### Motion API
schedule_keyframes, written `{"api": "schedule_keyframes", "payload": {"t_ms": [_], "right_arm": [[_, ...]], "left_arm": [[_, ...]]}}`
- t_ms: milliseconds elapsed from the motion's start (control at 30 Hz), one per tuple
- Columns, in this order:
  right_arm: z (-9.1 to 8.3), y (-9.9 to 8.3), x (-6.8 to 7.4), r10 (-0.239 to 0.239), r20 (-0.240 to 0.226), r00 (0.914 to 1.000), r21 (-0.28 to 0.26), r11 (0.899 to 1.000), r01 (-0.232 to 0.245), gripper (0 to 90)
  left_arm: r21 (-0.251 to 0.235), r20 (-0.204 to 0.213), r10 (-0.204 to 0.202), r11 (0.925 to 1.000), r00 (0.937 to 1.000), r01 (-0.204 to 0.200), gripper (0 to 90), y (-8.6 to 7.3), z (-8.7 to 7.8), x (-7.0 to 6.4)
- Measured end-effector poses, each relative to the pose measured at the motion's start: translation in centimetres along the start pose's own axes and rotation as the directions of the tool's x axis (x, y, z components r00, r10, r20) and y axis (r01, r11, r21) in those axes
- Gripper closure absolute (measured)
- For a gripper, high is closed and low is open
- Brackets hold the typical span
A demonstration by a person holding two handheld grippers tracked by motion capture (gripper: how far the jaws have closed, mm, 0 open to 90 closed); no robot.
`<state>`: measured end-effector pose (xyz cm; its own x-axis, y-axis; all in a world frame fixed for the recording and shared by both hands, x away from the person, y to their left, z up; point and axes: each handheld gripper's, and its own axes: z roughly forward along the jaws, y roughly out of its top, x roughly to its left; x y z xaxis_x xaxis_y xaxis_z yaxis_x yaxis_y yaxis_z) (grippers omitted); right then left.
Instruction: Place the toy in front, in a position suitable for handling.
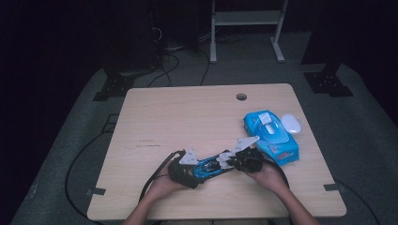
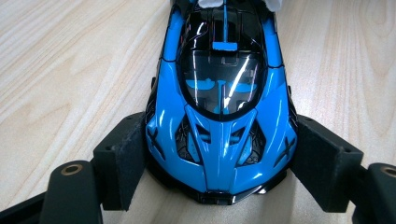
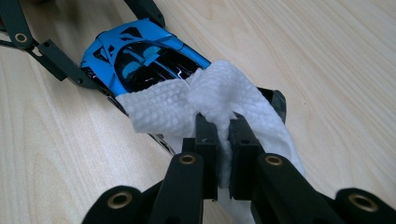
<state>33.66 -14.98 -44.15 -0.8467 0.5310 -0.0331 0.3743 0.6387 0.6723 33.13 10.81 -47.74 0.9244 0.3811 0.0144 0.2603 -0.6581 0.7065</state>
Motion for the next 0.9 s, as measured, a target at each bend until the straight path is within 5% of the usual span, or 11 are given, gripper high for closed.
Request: {"api": "schedule_keyframes", "payload": {"t_ms": [300, 700, 900], "right_arm": [[0.7, 0.9, 0.6, -0.015, -0.009, 0.9999, -0.016, 1.000, 0.014, 70.4], [-0.2, -0.2, -0.9, 0.020, -0.005, 0.9998, -0.012, 1.000, -0.020, 83.9], [0.5, 0.4, 0.5, -0.012, -0.012, 0.9999, -0.006, 1.000, 0.012, 84.3]], "left_arm": [[0.002, 0.001, -0.001, 1.0000, 1.0000, 0.001, 24.4, 0.0, 0.0, 0.0], [0.003, 0.002, 0.001, 1.0000, 1.0000, -0.001, 24.4, 0.1, 0.0, 0.0], [0.004, 0.003, 0.001, 1.0000, 1.0000, -0.001, 24.5, 0.1, 0.0, 0.0]]}}
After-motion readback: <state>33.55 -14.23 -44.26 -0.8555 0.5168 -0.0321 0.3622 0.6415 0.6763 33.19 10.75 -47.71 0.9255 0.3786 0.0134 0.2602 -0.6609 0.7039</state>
